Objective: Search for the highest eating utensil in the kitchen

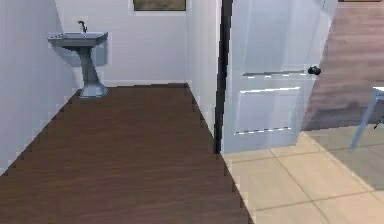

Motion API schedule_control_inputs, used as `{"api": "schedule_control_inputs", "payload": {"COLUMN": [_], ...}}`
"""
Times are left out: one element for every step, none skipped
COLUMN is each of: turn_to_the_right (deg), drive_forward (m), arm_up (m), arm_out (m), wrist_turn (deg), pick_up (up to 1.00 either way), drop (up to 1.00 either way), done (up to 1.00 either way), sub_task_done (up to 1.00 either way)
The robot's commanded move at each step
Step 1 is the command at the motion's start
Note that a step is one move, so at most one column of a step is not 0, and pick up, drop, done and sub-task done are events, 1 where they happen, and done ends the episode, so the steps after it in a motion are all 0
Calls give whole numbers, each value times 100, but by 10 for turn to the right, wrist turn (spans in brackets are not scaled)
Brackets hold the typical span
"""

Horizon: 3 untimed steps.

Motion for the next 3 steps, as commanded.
{"api": "schedule_control_inputs", "payload": {"turn_to_the_right": [-180,0,450], "drive_forward": [0,15,0], "arm_up": [0,0,0], "arm_out": [0,0,0], "wrist_turn": [0,0,0], "pick_up": [0,0,0], "drop": [0,0,0], "done": [0,0,0], "sub_task_done": [0,0,0]}}
